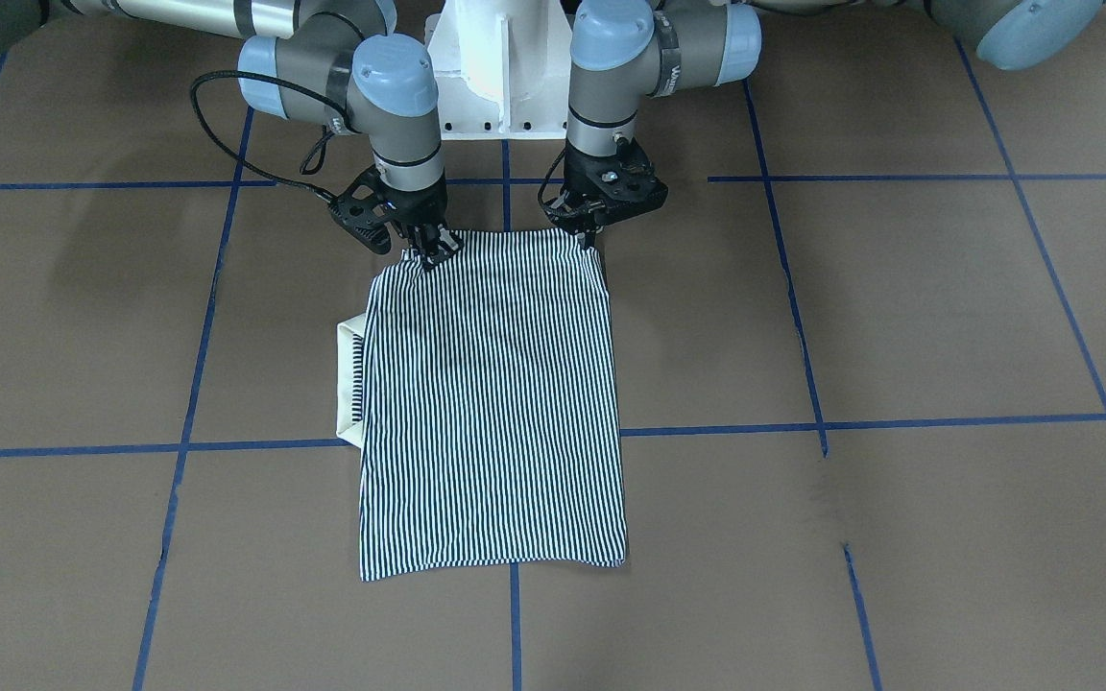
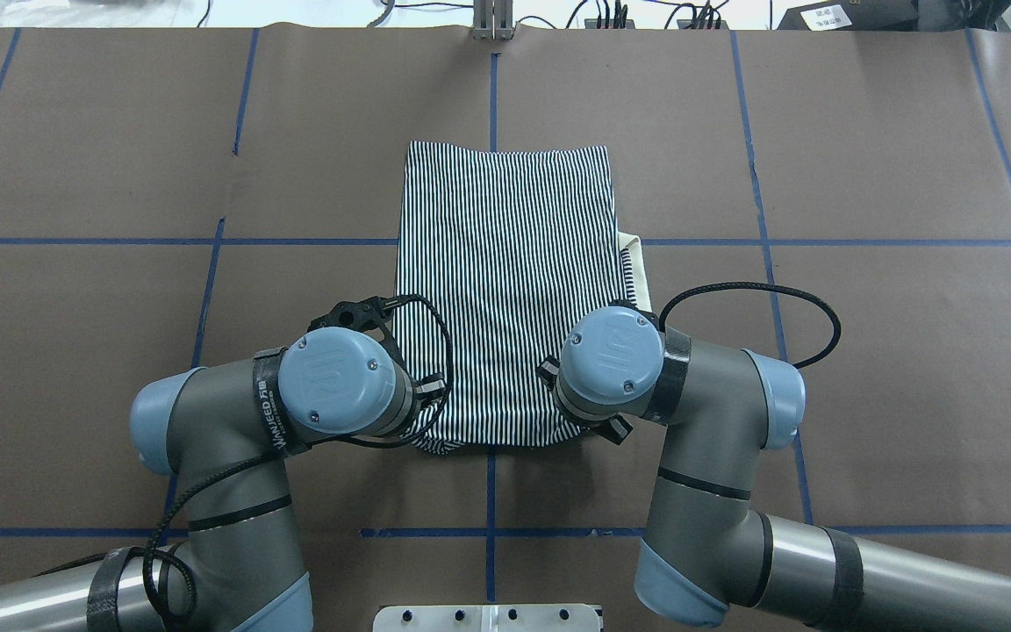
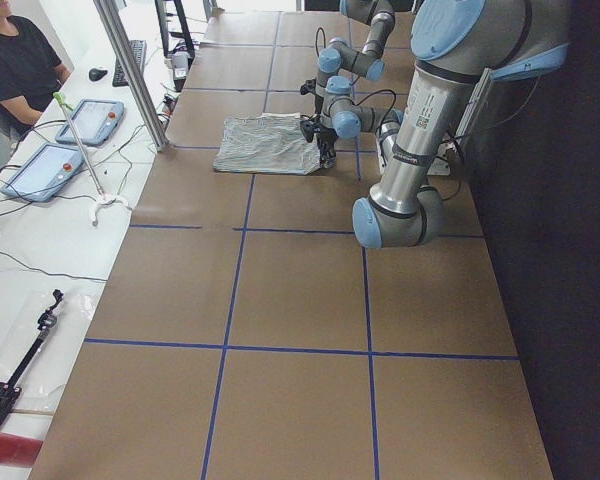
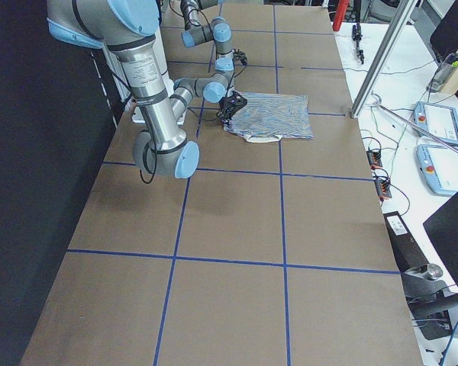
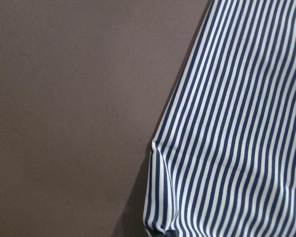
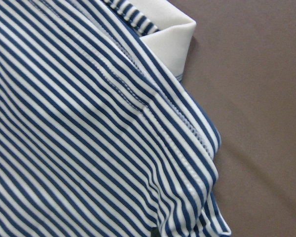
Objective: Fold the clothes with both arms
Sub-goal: 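Lift the near edge with both grippers and fold it away from the robot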
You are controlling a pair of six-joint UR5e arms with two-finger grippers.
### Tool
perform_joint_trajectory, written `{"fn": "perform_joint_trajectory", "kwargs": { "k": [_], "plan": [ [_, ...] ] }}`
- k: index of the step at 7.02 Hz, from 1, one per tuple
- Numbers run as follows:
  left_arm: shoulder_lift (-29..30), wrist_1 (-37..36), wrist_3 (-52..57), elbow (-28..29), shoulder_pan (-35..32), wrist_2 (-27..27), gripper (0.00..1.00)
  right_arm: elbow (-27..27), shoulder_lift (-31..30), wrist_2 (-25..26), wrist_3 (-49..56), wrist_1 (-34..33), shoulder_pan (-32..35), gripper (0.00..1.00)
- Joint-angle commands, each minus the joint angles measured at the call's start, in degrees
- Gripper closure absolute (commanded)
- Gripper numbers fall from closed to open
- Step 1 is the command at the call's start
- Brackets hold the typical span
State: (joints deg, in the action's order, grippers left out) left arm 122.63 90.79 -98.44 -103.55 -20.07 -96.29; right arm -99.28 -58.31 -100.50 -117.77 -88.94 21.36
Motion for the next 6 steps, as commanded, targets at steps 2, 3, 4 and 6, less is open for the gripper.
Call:
{"fn": "perform_joint_trajectory", "kwargs": {
  "k": [2, 3, 4, 6],
  "plan": [
    [-0.6, -0.5, 0.1, -3.0, 0.3, -0.1, 1.0, -3.0, -0.3, -0.8, 0.1, -0.3, 0.1, 1.0],
    [-1.3, -1.7, 0.1, -5.1, 1.0, 0.0, 1.0, -4.2, -0.8, -1.2, 0.1, -0.2, 0.0, 1.0],
    [-2.5, -3.8, 0.1, -8.7, 3.8, 0.0, 1.0, -6.4, -1.2, -1.9, 0.1, -0.4, -0.4, 1.0],
    [-4.8, -9.6, -0.1, -14.7, 6.6, 0.0, 1.0, -12.4, -4.6, -2.2, 0.1, -0.3, -4.8, 1.0]
  ]
}}
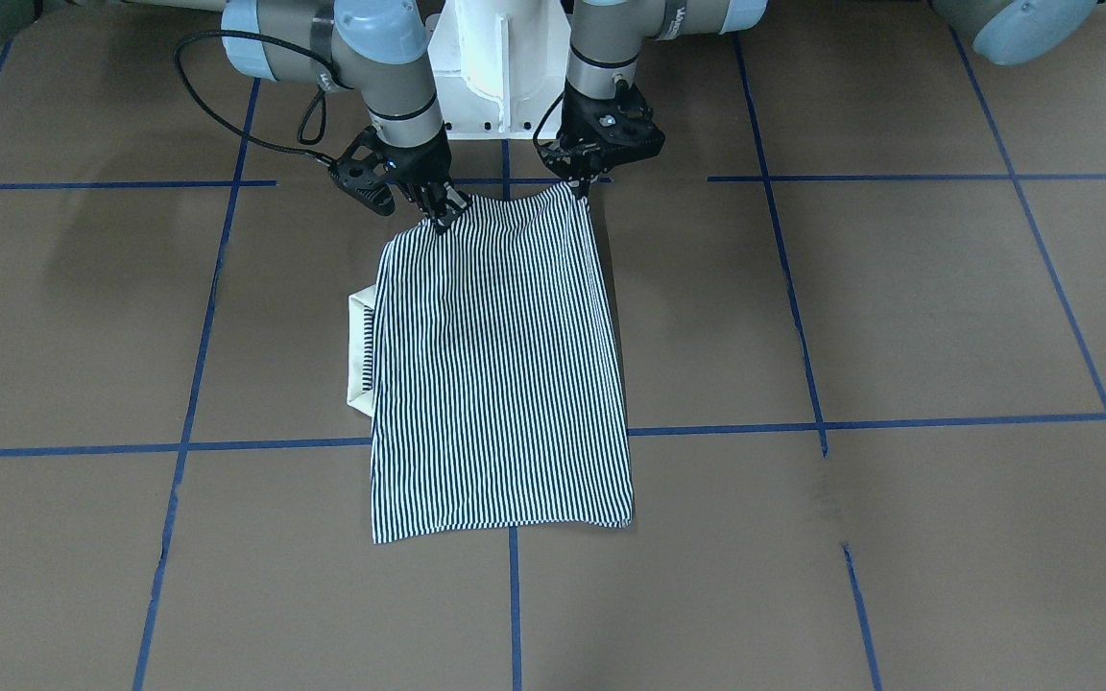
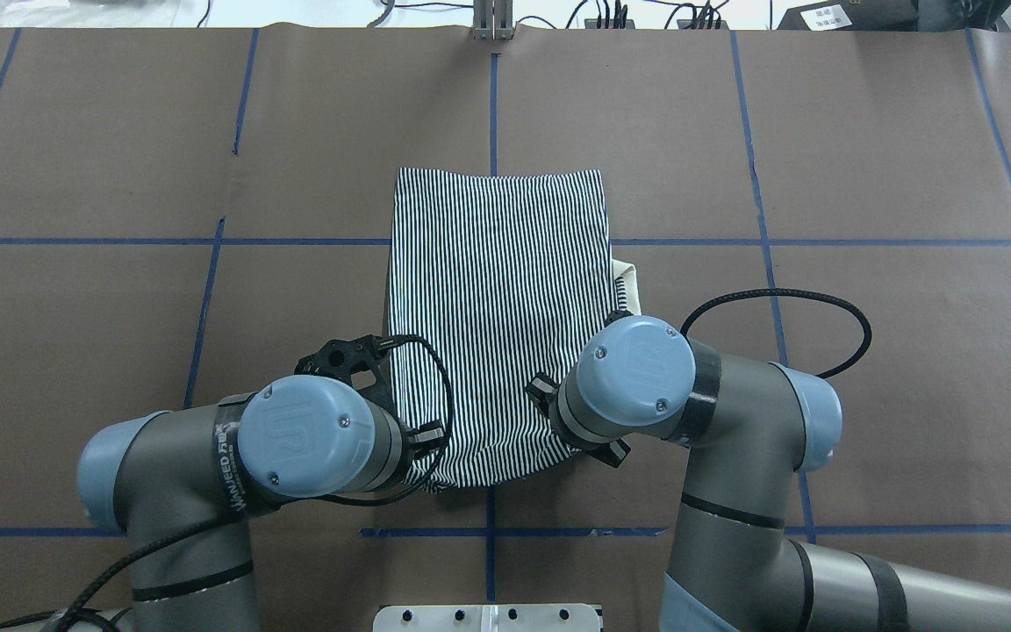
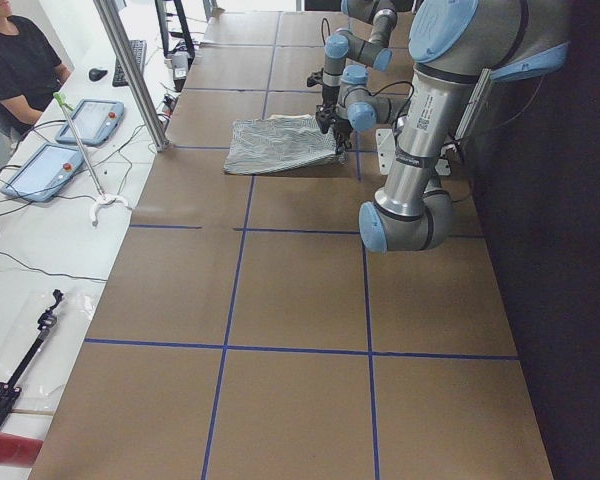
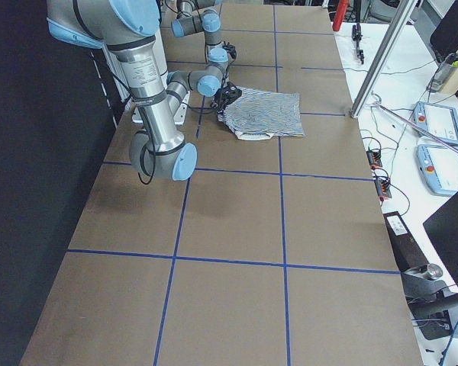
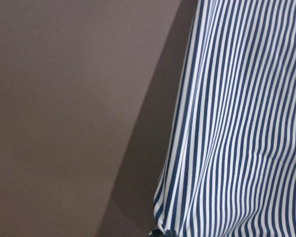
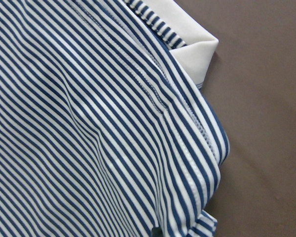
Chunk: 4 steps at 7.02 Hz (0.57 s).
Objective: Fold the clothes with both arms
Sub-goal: 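Lift the near edge with both grippers and fold it away from the robot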
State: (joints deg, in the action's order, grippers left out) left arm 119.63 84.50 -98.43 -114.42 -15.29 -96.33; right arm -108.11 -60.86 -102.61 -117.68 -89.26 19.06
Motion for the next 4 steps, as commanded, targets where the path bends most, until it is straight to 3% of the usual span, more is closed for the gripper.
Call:
{"fn": "perform_joint_trajectory", "kwargs": {
  "k": [1, 4],
  "plan": [
    [-2.6, -4.4, -0.2, -6.7, 2.6, -0.3, 1.0, -4.0, -2.3, 0.2, -0.1, 0.0, -4.1, 1.0],
    [-1.3, -2.6, -0.4, -3.6, 1.7, -1.8, 1.0, -2.6, -1.5, 3.2, 2.7, 0.9, -3.9, 1.0]
  ]
}}
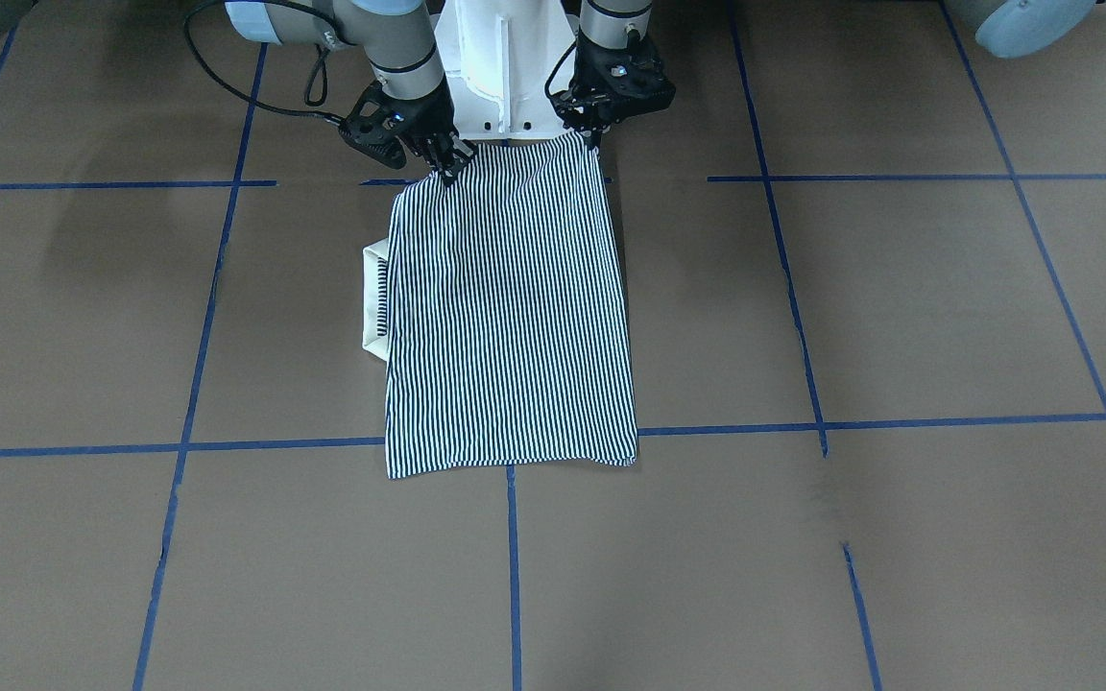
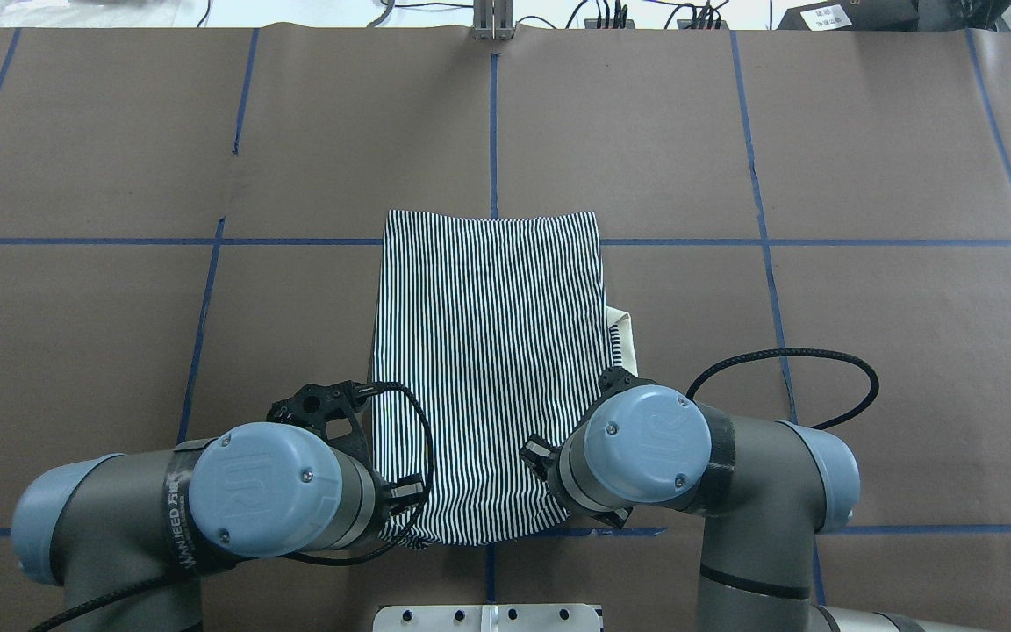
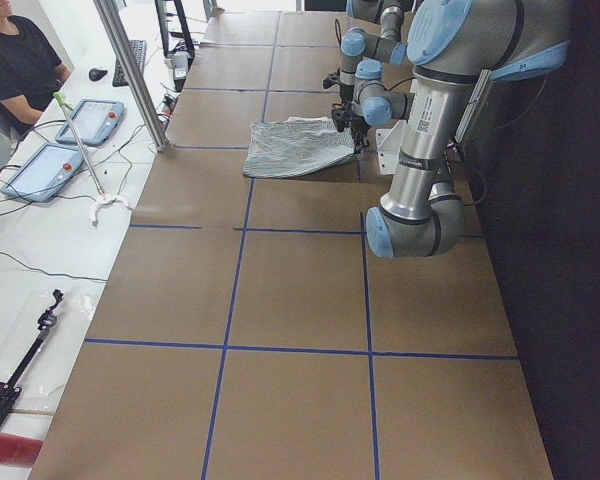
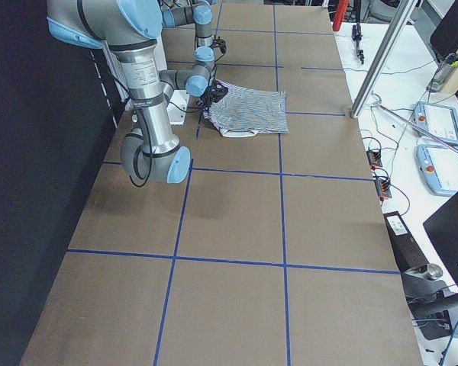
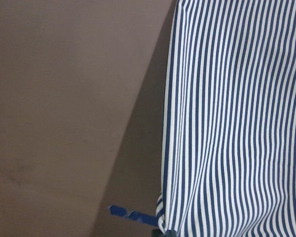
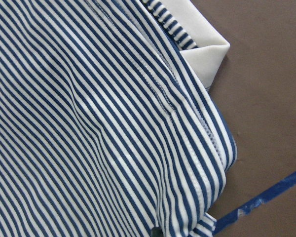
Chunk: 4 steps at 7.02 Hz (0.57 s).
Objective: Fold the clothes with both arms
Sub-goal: 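Lift the near edge with both grippers and fold it away from the robot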
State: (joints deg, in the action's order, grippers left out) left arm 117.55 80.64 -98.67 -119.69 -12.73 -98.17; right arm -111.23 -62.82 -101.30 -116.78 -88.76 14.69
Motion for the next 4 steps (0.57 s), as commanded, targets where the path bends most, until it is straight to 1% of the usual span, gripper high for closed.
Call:
{"fn": "perform_joint_trajectory", "kwargs": {
  "k": [1, 2, 3, 4],
  "plan": [
    [1.0, 5.4, -0.6, 4.3, -4.0, -0.1, 1.0, 0.8, 0.5, 2.0, 4.1, 0.4, 2.5, 1.0],
    [1.1, 10.2, -0.6, 9.2, -6.2, 0.0, 1.0, 1.9, 0.6, 1.8, 6.4, 0.8, 5.0, 1.0],
    [1.2, 13.8, -0.6, 12.9, -8.4, 0.0, 1.0, 4.9, 0.8, 1.8, 7.3, 3.4, 6.4, 1.0],
    [1.2, 15.6, -0.5, 14.1, -9.5, -0.1, 1.0, 8.7, 2.0, 1.9, 7.2, 6.5, 6.6, 1.0]
  ]
}}
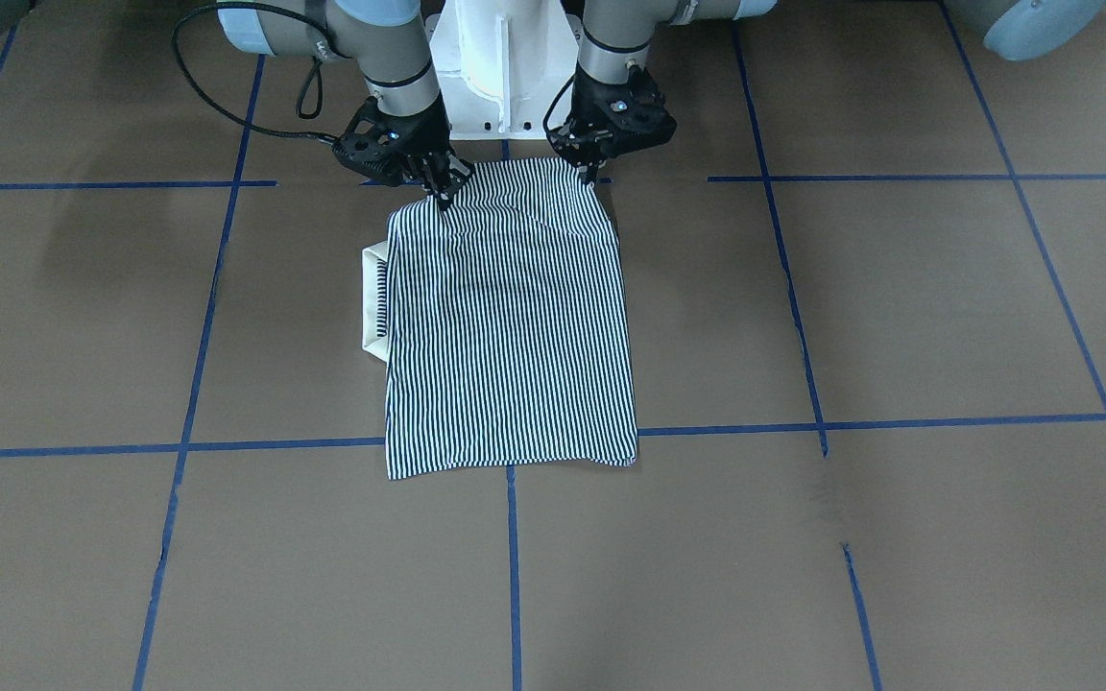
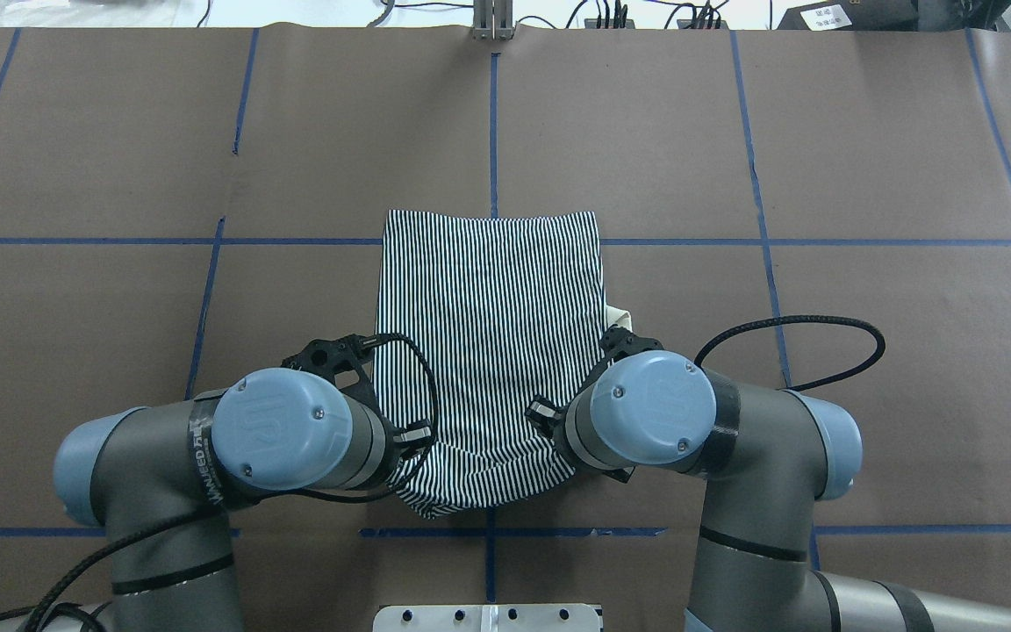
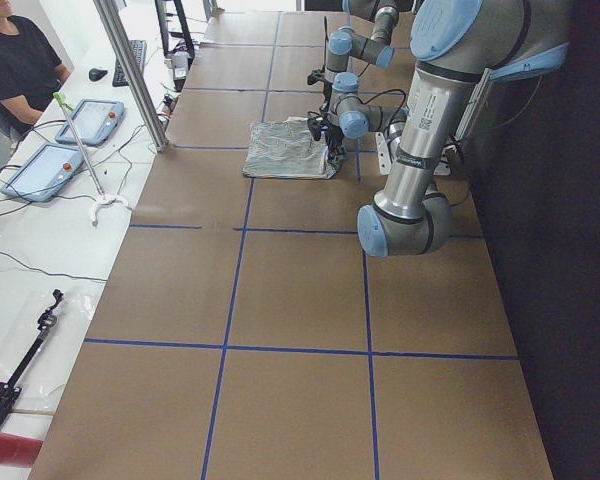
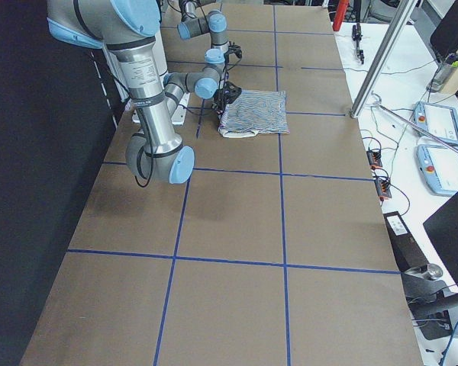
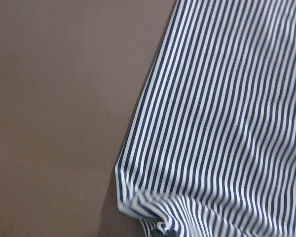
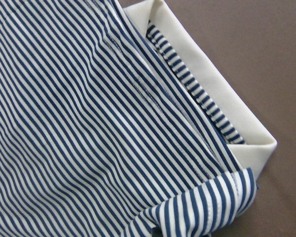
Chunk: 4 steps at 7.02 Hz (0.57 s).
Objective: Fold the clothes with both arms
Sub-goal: 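Lift the near edge with both grippers and fold it away from the robot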
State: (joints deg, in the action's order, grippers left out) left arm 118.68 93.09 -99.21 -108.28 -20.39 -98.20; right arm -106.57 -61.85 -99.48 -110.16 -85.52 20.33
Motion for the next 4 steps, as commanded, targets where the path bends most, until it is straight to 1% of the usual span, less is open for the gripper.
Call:
{"fn": "perform_joint_trajectory", "kwargs": {
  "k": [1, 4],
  "plan": [
    [0.7, 3.1, 0.0, 2.7, -2.5, -0.3, 1.0, 5.9, 2.3, 0.1, 0.5, 4.3, 1.2, 1.0],
    [0.8, 3.3, -0.1, 2.8, -3.2, -0.3, 1.0, 6.1, 3.2, -0.2, 0.5, 4.6, 4.4, 1.0]
  ]
}}
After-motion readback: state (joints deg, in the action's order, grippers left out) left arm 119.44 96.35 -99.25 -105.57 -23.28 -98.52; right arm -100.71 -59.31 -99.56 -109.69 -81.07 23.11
